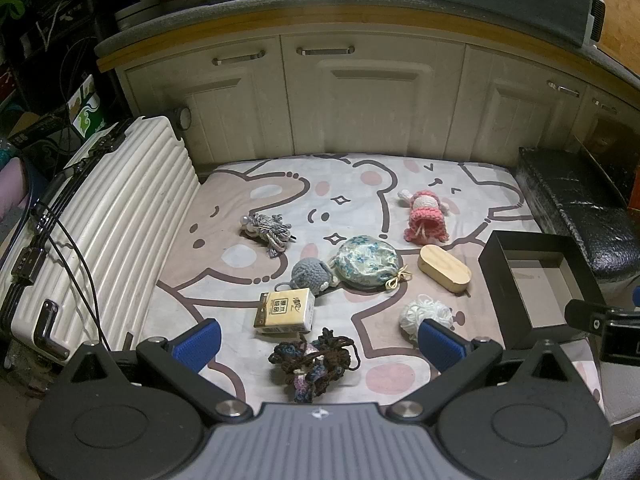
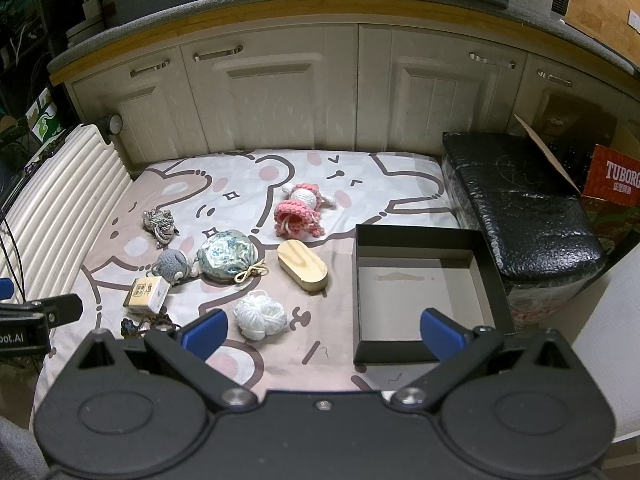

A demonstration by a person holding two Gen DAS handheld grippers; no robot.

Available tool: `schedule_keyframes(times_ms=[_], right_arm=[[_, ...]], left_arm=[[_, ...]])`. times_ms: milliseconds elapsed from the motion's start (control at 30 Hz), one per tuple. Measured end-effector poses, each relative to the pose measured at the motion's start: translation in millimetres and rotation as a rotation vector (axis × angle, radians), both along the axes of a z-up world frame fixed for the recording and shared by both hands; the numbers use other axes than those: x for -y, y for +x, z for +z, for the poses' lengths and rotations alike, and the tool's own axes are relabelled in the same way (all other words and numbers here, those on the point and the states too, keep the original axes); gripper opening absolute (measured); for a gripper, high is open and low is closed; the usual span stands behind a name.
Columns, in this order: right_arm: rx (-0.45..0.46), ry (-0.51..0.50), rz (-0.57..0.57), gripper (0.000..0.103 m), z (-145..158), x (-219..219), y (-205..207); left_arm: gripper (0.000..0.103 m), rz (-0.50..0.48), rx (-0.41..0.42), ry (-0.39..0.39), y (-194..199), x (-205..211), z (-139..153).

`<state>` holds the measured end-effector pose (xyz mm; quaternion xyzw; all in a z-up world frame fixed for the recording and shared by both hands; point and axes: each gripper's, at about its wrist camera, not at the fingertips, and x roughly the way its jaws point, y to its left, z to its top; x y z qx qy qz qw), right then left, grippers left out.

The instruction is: Organize objects

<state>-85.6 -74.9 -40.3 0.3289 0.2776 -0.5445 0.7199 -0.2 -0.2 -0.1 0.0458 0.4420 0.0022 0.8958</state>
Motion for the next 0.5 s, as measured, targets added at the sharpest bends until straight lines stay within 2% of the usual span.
schedule_keyframes(times_ms=[500], right_arm=[[0.0, 0.001, -0.007, 0.103, -0.4, 0.6, 0.4]], left_arm=[[0.103, -0.005, -0.001, 0.001, 0.1, 0.0, 0.0]])
